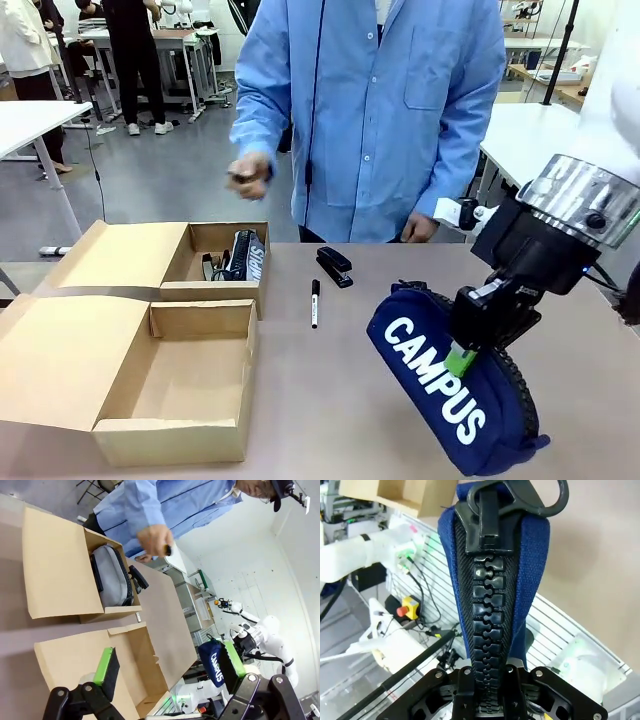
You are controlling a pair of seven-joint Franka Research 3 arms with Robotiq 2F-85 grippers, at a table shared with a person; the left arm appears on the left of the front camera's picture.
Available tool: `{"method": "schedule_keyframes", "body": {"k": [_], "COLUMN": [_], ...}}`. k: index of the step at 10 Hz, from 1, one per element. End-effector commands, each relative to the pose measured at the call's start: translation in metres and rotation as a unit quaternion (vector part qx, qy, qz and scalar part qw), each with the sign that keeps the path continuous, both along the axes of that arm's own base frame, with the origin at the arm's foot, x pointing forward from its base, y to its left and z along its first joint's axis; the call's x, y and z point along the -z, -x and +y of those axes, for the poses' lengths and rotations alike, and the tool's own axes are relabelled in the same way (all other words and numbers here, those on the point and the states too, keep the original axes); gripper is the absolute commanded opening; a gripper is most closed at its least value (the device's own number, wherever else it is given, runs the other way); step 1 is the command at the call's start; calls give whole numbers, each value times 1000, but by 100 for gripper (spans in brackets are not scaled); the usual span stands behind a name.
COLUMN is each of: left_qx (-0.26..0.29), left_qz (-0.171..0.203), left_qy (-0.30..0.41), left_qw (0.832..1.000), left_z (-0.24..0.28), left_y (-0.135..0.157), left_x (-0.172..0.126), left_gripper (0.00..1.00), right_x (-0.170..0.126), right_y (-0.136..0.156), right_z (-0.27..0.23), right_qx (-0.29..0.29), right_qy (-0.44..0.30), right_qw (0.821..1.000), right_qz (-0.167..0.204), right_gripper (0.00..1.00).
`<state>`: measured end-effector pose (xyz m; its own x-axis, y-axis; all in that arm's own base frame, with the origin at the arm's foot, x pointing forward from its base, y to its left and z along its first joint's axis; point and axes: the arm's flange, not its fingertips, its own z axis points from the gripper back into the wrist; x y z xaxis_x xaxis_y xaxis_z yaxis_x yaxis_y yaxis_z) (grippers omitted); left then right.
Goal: Place items inside the box.
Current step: Pick up a Pencil pouch or Stapler and place it inside the Mailer Box closest to the robot.
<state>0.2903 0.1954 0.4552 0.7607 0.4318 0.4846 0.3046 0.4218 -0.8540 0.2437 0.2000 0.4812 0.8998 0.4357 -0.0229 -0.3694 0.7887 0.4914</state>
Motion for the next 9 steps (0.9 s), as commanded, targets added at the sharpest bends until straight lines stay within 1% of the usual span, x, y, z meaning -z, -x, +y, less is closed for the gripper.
{"method": "schedule_keyframes", "body": {"k": [1, 3, 4, 5, 6, 7, 8, 9], "left_qx": [-1, -1, -1, -1, -1, -1, -1, -1], "left_qz": [-16, -16, -16, -16, -16, -16, -16, -16], "left_qy": [5, 5, 5, 5, 5, 5, 5, 5], "left_qw": [1000, 1000, 1000, 1000, 1000, 1000, 1000, 1000], "left_z": [-1, -1, -1, -1, -1, -1, -1, -1], "left_y": [0, 0, 0, 0, 0, 0, 0, 0], "left_x": [-1, -1, -1, -1, -1, -1, -1, -1], "left_gripper": [100, 100, 100, 100, 100, 100, 100, 100], "right_x": [2, -1, -1, 1, 3, 5, 7, 4], "right_y": [-24, -40, -42, -47, -55, -65, -72, -49], "right_z": [57, 124, 153, 182, 208, 230, 253, 209], "right_qx": [49, 119, 129, 138, 144, 137, 132, 133], "right_qy": [23, 9, -8, -10, -13, -26, -55, -24], "right_qw": [998, 993, 991, 990, 989, 990, 989, 991], "right_qz": [14, 18, 21, 21, 15, 19, 47, 23], "right_gripper": [8, 8, 8, 8, 8, 8, 8, 8]}}
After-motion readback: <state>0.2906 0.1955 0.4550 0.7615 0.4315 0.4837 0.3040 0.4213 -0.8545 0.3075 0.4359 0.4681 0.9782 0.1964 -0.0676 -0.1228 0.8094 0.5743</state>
